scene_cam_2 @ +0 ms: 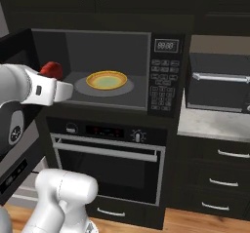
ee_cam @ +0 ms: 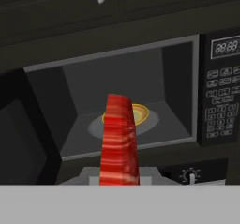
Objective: Transport the steak from the fridge to the microwave and turn on the microwave.
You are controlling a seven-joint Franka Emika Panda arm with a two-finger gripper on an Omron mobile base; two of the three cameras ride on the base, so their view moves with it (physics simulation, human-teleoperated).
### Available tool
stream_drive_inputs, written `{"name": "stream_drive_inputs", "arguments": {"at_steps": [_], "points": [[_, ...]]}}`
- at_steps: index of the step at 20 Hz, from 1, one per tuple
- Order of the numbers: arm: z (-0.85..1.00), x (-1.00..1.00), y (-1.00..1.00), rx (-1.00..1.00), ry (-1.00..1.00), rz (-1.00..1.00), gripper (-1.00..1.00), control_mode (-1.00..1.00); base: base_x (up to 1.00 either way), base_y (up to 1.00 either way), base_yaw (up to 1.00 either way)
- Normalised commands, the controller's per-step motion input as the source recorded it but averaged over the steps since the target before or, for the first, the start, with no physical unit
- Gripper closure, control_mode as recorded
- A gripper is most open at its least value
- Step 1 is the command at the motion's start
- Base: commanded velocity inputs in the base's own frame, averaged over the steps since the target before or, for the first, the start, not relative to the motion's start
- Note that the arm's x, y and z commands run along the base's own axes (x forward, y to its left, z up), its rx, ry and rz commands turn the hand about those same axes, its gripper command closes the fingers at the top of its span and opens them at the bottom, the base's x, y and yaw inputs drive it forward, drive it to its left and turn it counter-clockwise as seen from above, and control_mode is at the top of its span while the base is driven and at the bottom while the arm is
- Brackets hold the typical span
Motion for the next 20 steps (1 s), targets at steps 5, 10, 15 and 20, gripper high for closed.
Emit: {"name": "stream_drive_inputs", "arguments": {"at_steps": [5, 10, 15, 20], "points": [[-0.05, 0.52, 0.08, 0.01, 0.0, 0.0, 1.0, -1.0, 0.0, 0.0, 0.0], [-0.19, 0.33, 0.23, 0.09, 0.05, 0.0, 1.0, -1.0, 0.0, 0.0, 0.0], [-0.35, 0.19, 0.08, 0.08, 0.07, 0.0, 1.0, -1.0, 0.0, 0.0, 0.0], [-0.13, 0.38, -0.01, 0.0, 0.04, 0.0, 1.0, -1.0, 0.0, 0.0, 0.0]]}}
